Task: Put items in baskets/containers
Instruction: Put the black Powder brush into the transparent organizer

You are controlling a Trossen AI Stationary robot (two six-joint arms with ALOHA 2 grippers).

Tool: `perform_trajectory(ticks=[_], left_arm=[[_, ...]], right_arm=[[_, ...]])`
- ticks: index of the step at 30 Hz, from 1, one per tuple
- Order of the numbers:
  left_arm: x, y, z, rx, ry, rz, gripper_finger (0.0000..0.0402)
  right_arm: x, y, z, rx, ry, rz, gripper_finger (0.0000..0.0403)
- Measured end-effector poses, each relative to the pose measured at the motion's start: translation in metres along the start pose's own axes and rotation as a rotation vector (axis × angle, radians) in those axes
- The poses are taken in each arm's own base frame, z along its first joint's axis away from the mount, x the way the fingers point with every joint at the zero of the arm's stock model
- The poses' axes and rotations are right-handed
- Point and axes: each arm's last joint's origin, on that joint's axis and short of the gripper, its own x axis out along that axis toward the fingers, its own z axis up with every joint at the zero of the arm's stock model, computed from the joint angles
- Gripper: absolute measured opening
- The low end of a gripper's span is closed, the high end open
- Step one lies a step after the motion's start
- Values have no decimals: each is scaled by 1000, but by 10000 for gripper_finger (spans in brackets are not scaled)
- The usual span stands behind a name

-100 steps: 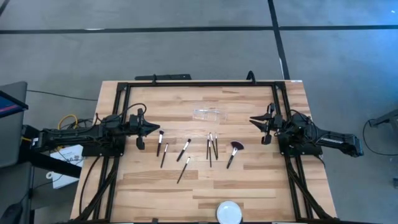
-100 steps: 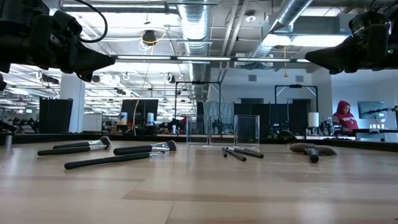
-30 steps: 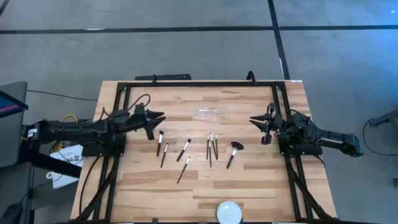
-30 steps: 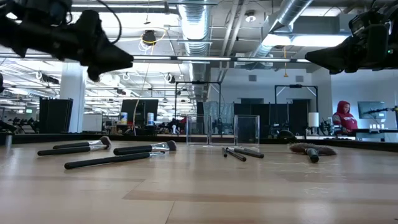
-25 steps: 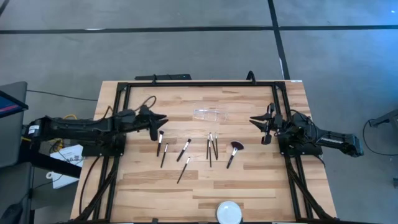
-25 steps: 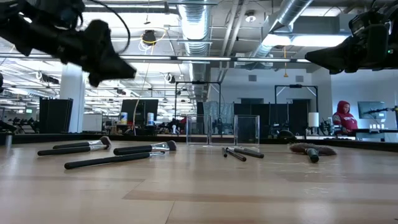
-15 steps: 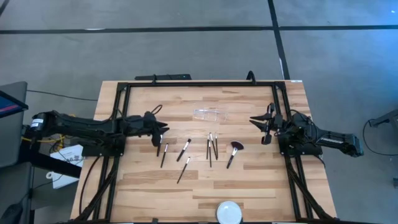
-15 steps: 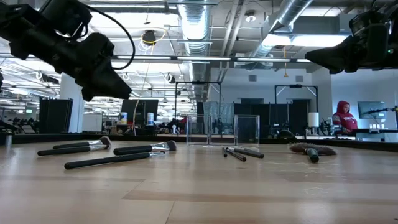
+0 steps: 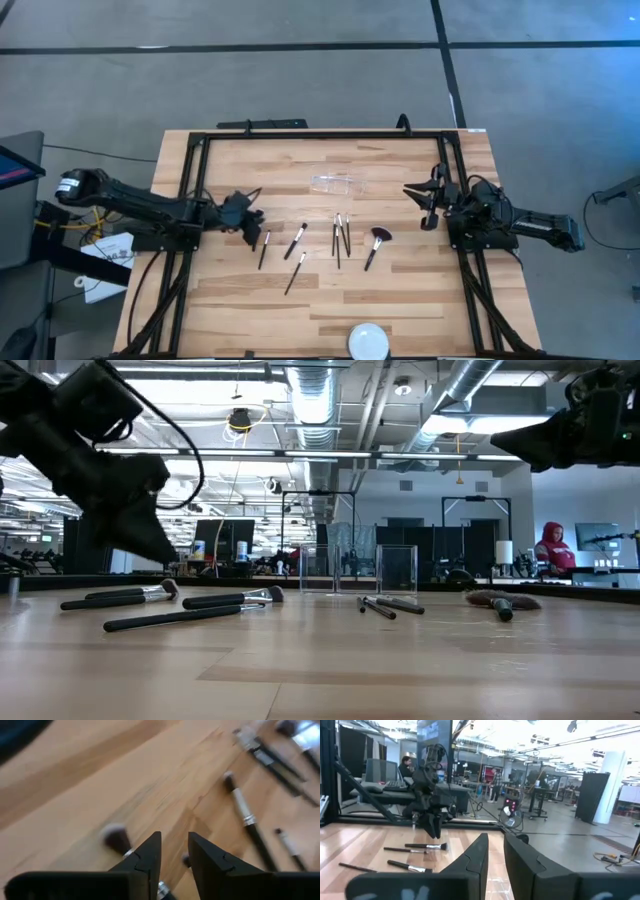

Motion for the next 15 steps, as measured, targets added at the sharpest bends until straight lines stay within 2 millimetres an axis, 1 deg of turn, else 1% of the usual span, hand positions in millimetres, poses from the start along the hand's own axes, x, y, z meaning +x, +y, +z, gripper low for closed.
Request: perform_trajectory(ticks=[4,6,12,15], left_arm=[[7,2,-6,28,46,43,98],[9,2,-7,35,54,53,105],[7,2,-6,28,41,47,131],[7,3,-3,14,27,49,137]], right_arm=[[0,-1,1,73,-11,-7,52],[0,-1,2,74,-13,-11,52],[0,-2,2,73,-12,-21,52],[0,-2,2,73,-12,-21,52]])
